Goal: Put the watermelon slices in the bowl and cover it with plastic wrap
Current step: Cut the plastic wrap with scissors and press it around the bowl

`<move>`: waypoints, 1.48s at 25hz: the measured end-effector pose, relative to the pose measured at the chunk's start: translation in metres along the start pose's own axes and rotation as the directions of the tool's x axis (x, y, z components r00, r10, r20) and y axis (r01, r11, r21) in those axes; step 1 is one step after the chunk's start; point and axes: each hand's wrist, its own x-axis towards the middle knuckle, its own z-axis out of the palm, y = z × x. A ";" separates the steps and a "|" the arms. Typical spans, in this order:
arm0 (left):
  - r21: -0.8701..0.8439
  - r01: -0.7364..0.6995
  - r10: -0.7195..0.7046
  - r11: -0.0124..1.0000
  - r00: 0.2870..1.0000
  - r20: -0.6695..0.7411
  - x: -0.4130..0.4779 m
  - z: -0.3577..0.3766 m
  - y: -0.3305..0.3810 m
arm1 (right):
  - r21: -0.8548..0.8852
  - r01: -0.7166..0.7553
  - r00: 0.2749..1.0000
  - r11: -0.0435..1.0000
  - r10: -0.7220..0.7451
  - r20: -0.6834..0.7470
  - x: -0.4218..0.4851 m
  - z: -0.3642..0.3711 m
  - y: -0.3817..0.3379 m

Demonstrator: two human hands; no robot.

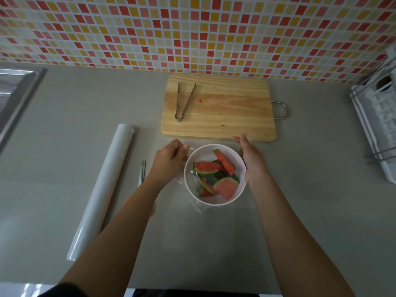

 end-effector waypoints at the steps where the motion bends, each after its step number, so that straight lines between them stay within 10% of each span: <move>1: -0.031 0.036 -0.037 0.999 0.999 -0.009 0.000 0.002 -0.002 | 0.000 -0.031 0.999 1.000 0.031 0.011 0.001 0.000 0.001; 11: -0.215 0.288 -0.291 0.933 0.956 0.017 0.005 0.009 -0.003 | 0.026 -0.229 0.971 0.973 0.231 -0.068 0.007 -0.001 0.003; 18: -0.677 0.387 -0.465 0.626 0.882 0.074 -0.014 0.033 0.005 | -0.090 -0.124 0.967 0.988 0.100 -0.234 0.001 0.003 0.002; 26: -0.698 0.323 -0.427 0.639 0.904 0.027 -0.016 0.036 0.008 | -0.041 -0.072 0.953 0.997 0.056 -0.296 -0.002 0.007 0.000; 30: -0.658 0.338 -0.436 0.673 0.900 0.017 -0.014 0.036 0.005 | 0.301 -0.158 0.910 0.940 0.257 -0.325 -0.002 0.002 -0.001; 34: -0.657 0.347 -0.456 0.670 0.890 0.005 -0.014 0.036 0.004 | 0.418 0.049 0.849 0.907 0.183 -0.496 -0.006 -0.001 0.006; 37: -0.656 0.346 -0.451 0.671 0.892 0.009 -0.015 0.035 0.004 | 0.477 0.503 0.684 0.721 0.005 -0.730 -0.021 -0.002 0.001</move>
